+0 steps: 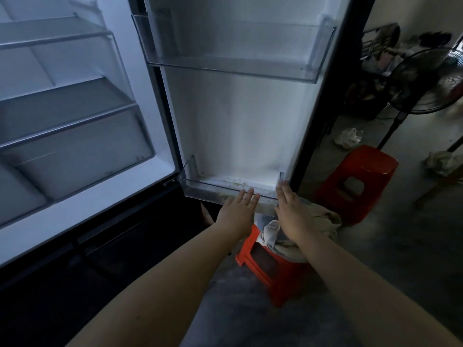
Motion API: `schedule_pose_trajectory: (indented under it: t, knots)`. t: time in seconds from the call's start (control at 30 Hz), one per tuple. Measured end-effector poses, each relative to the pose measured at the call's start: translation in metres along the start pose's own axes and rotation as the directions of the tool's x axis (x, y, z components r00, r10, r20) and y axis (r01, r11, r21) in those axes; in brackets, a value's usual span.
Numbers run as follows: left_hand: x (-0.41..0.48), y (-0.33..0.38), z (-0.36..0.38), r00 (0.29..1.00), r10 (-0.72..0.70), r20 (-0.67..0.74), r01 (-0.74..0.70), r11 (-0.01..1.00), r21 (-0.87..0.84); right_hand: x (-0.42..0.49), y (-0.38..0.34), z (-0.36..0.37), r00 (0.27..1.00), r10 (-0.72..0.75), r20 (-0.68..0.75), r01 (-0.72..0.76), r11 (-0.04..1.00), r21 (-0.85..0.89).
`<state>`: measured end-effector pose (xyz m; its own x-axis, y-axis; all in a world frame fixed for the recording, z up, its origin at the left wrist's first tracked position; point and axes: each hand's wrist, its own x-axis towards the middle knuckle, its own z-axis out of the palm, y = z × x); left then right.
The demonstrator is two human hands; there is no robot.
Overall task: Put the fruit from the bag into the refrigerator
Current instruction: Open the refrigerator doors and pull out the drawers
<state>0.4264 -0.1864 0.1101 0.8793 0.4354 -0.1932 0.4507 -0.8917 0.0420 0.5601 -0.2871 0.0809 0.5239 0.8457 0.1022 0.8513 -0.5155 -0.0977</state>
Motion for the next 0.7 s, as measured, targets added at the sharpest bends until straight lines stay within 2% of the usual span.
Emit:
schedule_pose_trajectory:
  t: [0.37,0.57,0.7]
  knots:
    - [0.036,0.025,0.005,0.995,-0.097,-0.015,0.098,0.995,0.037,0.035,0.035,-0.003,0.998,-0.034,0.044,0.033,0.999,0.017]
    - [0.034,0.027,0.004,0.994,-0.109,-0.022,0.111,0.992,0.067,0.03,0.035,0.0,1.0,-0.026,0.002,0.026,0.998,0.055]
    - [0.028,0.026,0.002,0.995,-0.099,-0.017,0.1,0.993,0.068,0.026,0.031,-0.001,0.999,-0.016,0.036,0.014,0.998,0.065]
